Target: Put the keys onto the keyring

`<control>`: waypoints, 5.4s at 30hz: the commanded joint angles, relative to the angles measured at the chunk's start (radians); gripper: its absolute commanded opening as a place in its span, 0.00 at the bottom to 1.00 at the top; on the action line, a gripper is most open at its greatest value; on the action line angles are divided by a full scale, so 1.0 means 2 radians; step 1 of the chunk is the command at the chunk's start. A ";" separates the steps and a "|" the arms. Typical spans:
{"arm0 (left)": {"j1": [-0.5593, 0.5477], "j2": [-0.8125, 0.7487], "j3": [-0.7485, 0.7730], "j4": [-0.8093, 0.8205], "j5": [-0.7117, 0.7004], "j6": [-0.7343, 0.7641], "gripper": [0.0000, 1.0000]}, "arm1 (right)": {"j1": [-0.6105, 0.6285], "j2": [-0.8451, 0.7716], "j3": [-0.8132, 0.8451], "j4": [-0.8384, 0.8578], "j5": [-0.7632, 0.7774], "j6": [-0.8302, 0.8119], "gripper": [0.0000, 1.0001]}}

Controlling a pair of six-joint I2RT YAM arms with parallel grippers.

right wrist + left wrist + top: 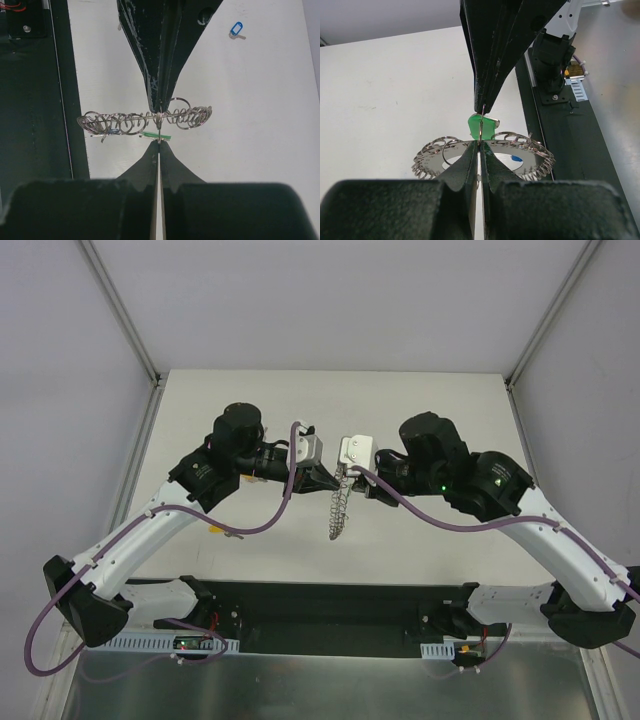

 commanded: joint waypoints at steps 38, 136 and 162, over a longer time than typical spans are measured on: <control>-0.034 -0.020 0.000 0.052 -0.093 0.020 0.00 | -0.013 -0.016 0.032 -0.004 0.009 0.014 0.30; -0.034 0.002 -0.023 0.112 -0.078 -0.071 0.00 | -0.159 -0.019 -0.031 0.058 -0.299 0.048 0.01; -0.036 -0.014 -0.062 0.189 -0.148 -0.146 0.00 | -0.140 -0.055 -0.132 0.169 -0.138 0.126 0.49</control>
